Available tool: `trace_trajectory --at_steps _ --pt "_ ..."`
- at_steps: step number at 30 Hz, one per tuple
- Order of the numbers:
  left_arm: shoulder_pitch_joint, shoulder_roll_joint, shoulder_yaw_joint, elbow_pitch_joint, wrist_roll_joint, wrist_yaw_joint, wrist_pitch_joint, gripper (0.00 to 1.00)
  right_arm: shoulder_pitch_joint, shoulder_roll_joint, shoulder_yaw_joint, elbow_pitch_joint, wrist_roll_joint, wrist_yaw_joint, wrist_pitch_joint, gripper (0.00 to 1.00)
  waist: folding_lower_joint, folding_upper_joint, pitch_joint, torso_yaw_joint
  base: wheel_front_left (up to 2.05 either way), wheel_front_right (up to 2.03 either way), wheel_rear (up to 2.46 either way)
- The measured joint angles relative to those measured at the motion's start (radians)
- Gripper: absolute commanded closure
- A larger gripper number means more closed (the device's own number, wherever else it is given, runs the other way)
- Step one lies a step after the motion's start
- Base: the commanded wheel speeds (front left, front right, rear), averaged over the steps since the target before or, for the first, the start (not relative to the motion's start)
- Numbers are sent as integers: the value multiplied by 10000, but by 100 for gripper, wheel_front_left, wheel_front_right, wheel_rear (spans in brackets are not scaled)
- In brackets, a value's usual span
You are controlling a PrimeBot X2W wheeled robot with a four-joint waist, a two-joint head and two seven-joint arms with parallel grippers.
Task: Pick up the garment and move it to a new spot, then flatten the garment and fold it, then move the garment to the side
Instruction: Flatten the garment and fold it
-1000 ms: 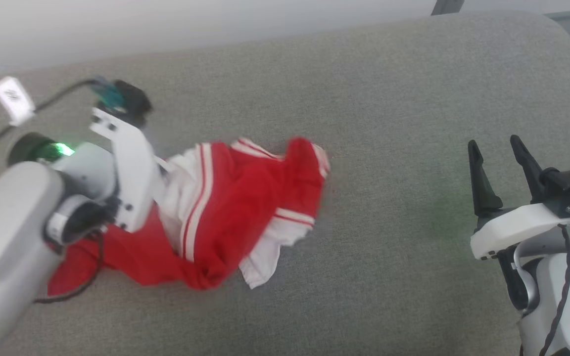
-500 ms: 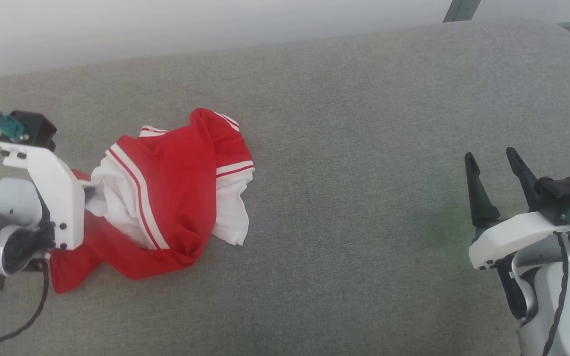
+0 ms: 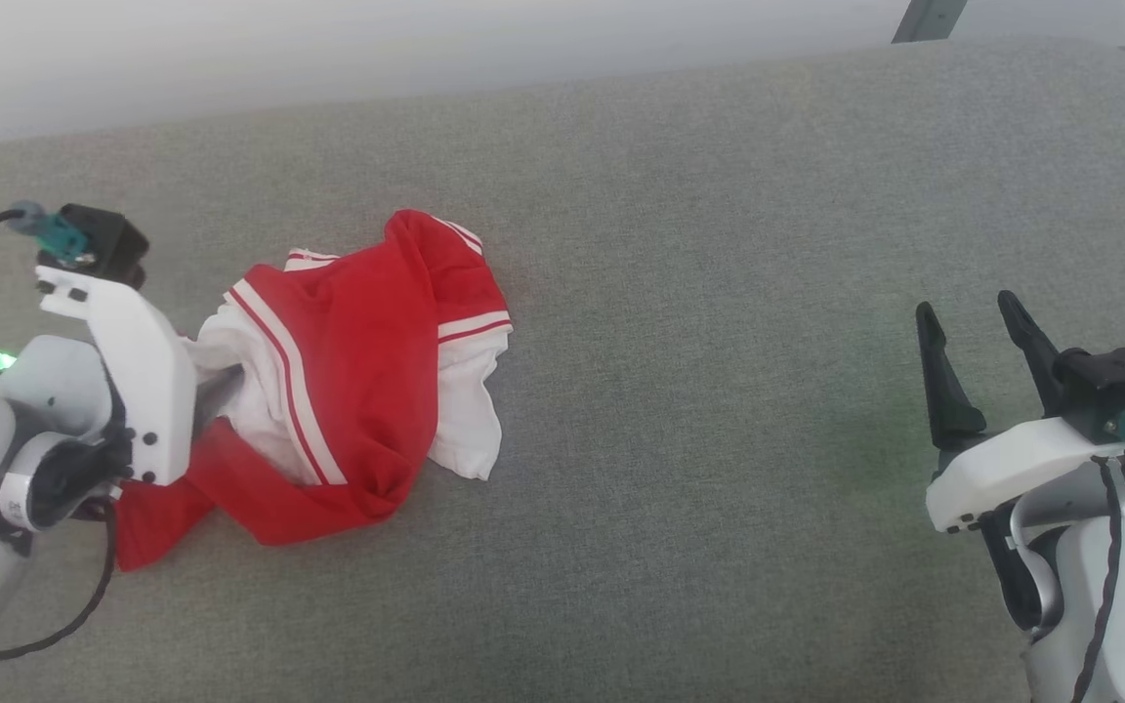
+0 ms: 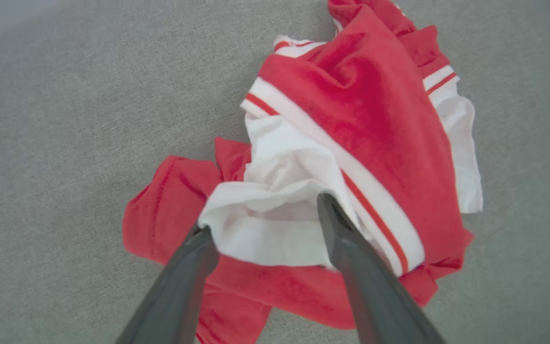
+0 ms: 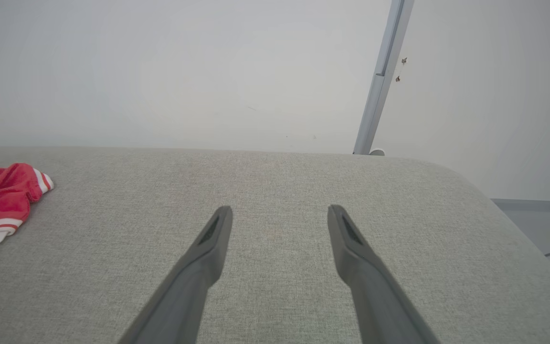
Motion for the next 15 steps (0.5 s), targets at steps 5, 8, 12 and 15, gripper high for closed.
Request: trace_trajectory --at_steps 5,8,12,15 --pt "-208 -81 -192 -59 203 -115 40 2 -9 -2 50 17 12 0 4 0 0 0 45 -43 0 0 0" --pt "-296 -81 -265 -86 276 -136 90 66 -19 -8 63 35 15 0 0 0 0 0 71 -96 0 0 0" --pt "-478 -10 -295 -288 311 -142 301 100 -17 -21 36 38 13 0 -4 0 0 0 96 -139 0 0 0" --pt "-508 134 -278 -512 316 -21 477 100 3 -17 -17 36 2 0 -6 0 0 0 96 -142 0 0 0"
